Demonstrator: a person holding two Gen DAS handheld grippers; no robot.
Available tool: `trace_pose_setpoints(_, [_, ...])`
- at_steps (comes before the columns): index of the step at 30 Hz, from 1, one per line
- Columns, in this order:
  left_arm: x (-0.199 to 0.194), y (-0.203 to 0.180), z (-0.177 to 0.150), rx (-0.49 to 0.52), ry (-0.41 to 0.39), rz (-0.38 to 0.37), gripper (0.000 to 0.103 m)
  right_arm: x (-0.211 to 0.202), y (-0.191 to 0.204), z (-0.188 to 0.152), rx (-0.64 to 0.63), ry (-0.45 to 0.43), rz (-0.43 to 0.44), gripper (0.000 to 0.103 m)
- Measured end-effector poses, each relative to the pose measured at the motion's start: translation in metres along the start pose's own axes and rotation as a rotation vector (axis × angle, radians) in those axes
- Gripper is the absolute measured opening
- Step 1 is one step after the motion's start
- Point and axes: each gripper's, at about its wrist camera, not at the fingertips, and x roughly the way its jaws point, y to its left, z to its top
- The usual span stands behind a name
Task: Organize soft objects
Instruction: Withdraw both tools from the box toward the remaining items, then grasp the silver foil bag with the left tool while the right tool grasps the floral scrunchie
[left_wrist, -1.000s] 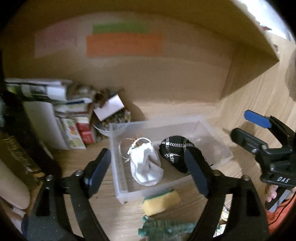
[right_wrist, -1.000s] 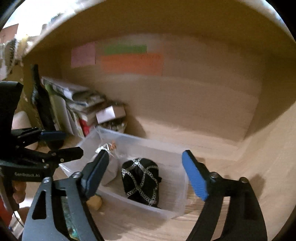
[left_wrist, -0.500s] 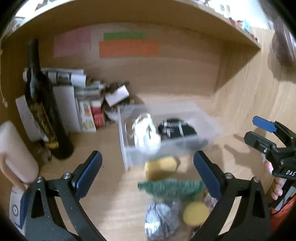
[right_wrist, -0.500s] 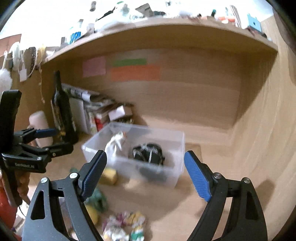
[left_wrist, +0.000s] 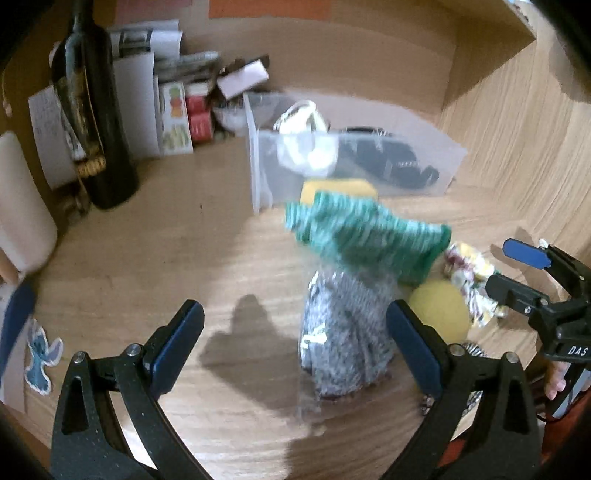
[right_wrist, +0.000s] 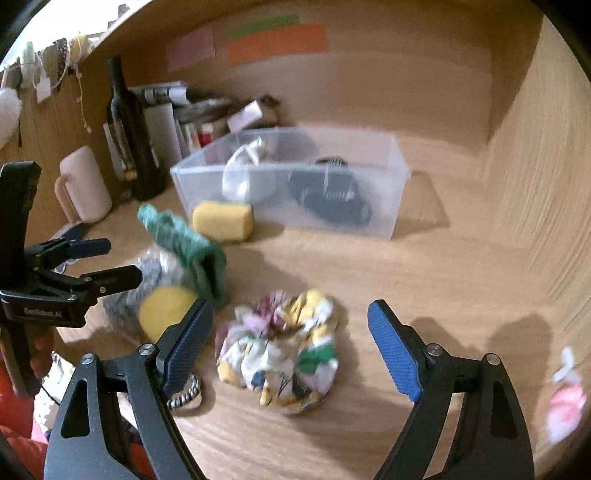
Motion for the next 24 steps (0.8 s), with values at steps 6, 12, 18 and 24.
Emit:
trace_pose_setpoints(6, [0.003, -0.005, -0.008, -0.008, -0.011, -0.011, 0.1, 0.014, 0.004, -0.014, 0.002, 0.061, 0.014, 0.084])
trace_pose_setpoints(12, [0.009, -0.015, -0.012, 0.026, 0.002, -0.053, 0.078, 0.018, 0.003, -0.017, 0.012, 0.066, 0.018, 0.073])
trace_pose_setpoints(18, [0.006, -0.012, -0.012, 0.011, -0.006, -0.087, 0.047, 0.017, 0.0, -0.016, 0.013, 0.058, -0.004, 0.038])
trace_pose_setpoints(24, [0.0, -0.017, -0.013, 0.05, -0.026, -0.047, 0.038, 0.016, -0.004, -0.016, 0.021, 0.046, -0.008, 0.02])
